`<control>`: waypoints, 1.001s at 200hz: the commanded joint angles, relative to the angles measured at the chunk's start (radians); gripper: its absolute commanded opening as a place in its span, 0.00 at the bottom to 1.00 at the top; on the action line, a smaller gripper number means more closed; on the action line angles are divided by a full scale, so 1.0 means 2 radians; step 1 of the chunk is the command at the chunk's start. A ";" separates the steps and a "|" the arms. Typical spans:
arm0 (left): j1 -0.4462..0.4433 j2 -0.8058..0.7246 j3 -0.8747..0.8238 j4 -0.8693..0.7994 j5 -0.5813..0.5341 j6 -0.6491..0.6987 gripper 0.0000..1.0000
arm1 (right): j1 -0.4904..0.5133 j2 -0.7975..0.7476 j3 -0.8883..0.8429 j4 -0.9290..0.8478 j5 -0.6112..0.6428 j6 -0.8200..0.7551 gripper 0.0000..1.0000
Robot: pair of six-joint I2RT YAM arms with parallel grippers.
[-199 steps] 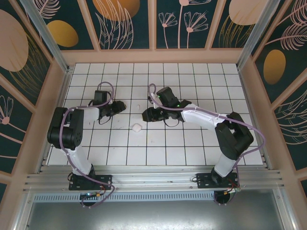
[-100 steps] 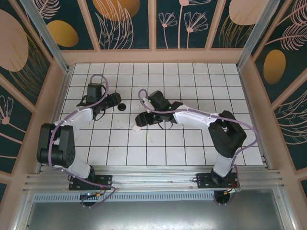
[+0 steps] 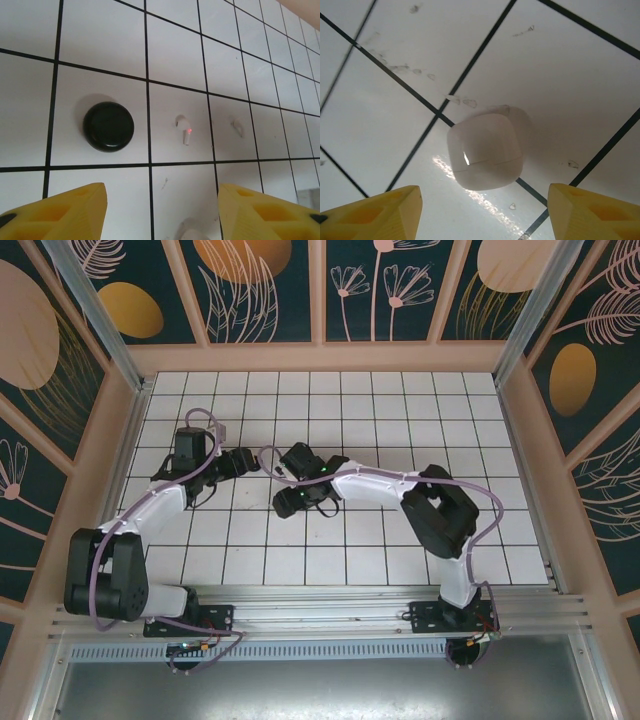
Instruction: Insert wireless bluetooth earbuds into charging case
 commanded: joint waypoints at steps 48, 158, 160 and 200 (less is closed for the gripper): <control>0.000 -0.003 -0.013 0.002 0.029 0.001 0.59 | 0.015 0.045 0.036 -0.018 0.049 -0.069 0.72; 0.000 0.004 -0.008 0.004 0.039 0.006 0.59 | 0.016 0.084 0.056 -0.019 0.010 -0.126 0.53; 0.000 0.005 -0.007 0.004 0.040 0.006 0.59 | 0.015 0.085 0.055 -0.020 0.010 -0.126 0.52; 0.000 0.003 -0.009 0.006 0.057 0.009 0.59 | 0.012 0.062 0.035 -0.014 0.024 -0.130 0.46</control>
